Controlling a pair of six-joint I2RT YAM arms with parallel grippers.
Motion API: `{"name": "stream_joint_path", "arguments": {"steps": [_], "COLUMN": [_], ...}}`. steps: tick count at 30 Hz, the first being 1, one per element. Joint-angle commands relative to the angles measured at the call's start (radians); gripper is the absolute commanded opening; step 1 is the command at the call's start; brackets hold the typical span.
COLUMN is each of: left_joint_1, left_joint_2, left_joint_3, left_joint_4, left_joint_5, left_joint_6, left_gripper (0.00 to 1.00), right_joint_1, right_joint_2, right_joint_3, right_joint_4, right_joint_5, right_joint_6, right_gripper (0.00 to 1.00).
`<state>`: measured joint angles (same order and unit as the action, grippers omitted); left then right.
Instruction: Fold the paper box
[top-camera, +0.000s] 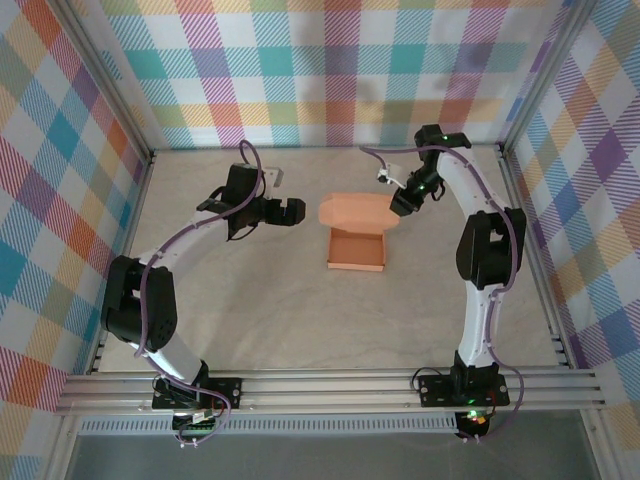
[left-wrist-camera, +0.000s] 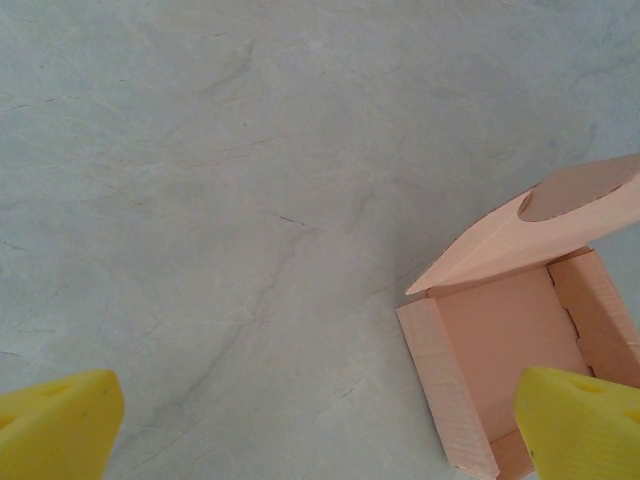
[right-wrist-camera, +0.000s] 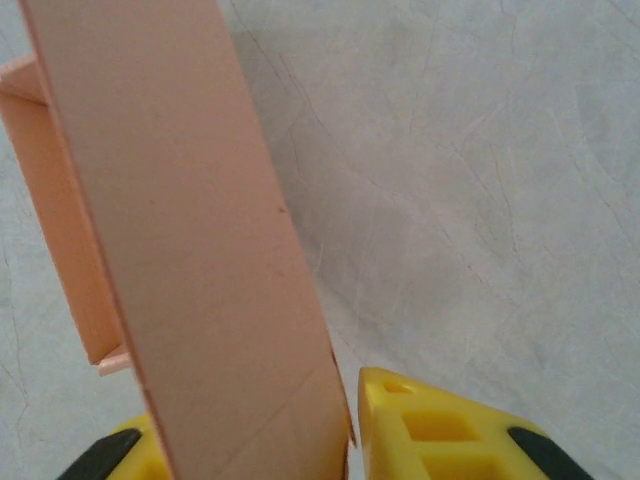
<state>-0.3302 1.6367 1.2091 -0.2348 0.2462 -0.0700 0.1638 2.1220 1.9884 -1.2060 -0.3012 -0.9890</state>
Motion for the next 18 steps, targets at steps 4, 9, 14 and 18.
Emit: {"name": "stream_joint_path", "arguments": {"steps": [4, 9, 14, 18], "left_joint_1": [0.014, 0.014, 0.014, 0.011], "left_joint_2": [0.011, 0.011, -0.017, -0.018], "left_joint_3": [0.033, 0.033, -0.003, -0.001], "left_joint_4": [-0.011, -0.007, 0.083, 0.077], "left_joint_5": [0.011, 0.016, 0.126, 0.292], "left_joint_6": [-0.002, -0.001, 0.067, 0.252], "left_gripper": [1.00, 1.00, 1.00, 1.00], "right_joint_1": [0.007, 0.009, 0.026, 0.044], "right_joint_2": [0.027, 0.021, -0.023, -0.068], "right_joint_3": [0.046, 0.049, 0.003, -0.036], "right_joint_4": [-0.033, -0.043, 0.002, 0.023], "right_joint_5": [-0.022, -0.022, 0.004, -0.019], "right_joint_6": [-0.025, -0.024, -0.023, -0.038], "right_gripper": [0.11, 0.00, 0.00, 0.00]}}
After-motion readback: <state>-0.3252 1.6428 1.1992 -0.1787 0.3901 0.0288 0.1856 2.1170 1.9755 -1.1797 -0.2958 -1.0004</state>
